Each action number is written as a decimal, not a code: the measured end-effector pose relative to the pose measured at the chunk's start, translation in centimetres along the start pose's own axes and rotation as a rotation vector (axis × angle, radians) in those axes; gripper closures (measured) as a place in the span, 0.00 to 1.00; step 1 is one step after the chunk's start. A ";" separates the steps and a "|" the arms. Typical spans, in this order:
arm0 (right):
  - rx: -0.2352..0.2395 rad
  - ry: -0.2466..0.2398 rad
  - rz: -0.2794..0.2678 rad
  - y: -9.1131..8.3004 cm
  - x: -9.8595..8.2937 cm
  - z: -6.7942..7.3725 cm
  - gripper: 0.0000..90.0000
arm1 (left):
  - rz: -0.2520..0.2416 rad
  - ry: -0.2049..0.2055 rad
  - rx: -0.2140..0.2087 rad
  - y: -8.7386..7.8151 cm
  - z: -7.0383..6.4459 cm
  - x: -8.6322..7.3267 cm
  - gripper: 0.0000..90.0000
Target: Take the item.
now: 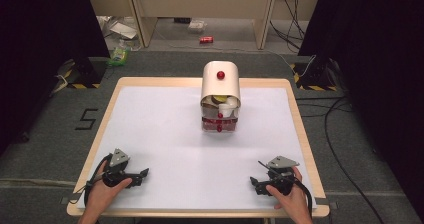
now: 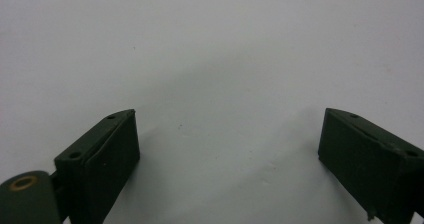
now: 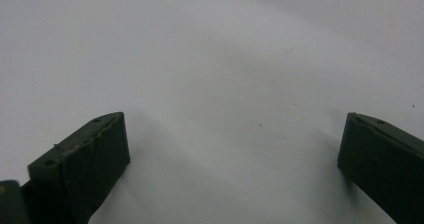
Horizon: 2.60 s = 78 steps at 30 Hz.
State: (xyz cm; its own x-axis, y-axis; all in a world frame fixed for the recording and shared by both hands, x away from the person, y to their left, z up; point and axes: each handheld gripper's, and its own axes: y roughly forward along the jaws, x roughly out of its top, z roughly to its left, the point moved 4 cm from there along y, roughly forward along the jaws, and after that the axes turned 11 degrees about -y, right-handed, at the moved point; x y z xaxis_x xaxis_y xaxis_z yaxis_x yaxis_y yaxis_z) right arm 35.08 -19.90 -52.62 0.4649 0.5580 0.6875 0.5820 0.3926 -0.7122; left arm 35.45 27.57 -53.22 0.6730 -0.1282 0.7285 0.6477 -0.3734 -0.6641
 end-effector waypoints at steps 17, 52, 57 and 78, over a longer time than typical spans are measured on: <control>-0.027 -0.042 -0.116 -0.8 2.3 0.3 0.18 | 0.000 0.000 0.000 0.0 0.0 0.0 0.10; 0.008 -0.177 -0.271 -0.7 14.2 2.0 0.20 | 0.000 0.000 -0.001 0.0 0.0 0.0 0.10; 0.005 -0.173 -0.297 -0.8 15.8 1.6 0.20 | 0.000 -0.001 -0.001 0.0 0.0 0.0 0.10; -0.018 -0.213 -0.339 -0.1 20.8 0.4 0.19 | 0.000 -0.001 -0.001 0.0 0.0 0.0 0.10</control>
State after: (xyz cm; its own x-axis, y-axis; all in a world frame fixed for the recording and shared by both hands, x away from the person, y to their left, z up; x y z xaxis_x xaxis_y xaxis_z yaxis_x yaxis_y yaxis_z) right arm 44.44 -8.07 -38.32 0.0975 0.5387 0.8368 0.6908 0.5686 -0.4465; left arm 35.45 27.58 -53.22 0.6731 -0.1274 0.7285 0.6475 -0.3747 -0.6636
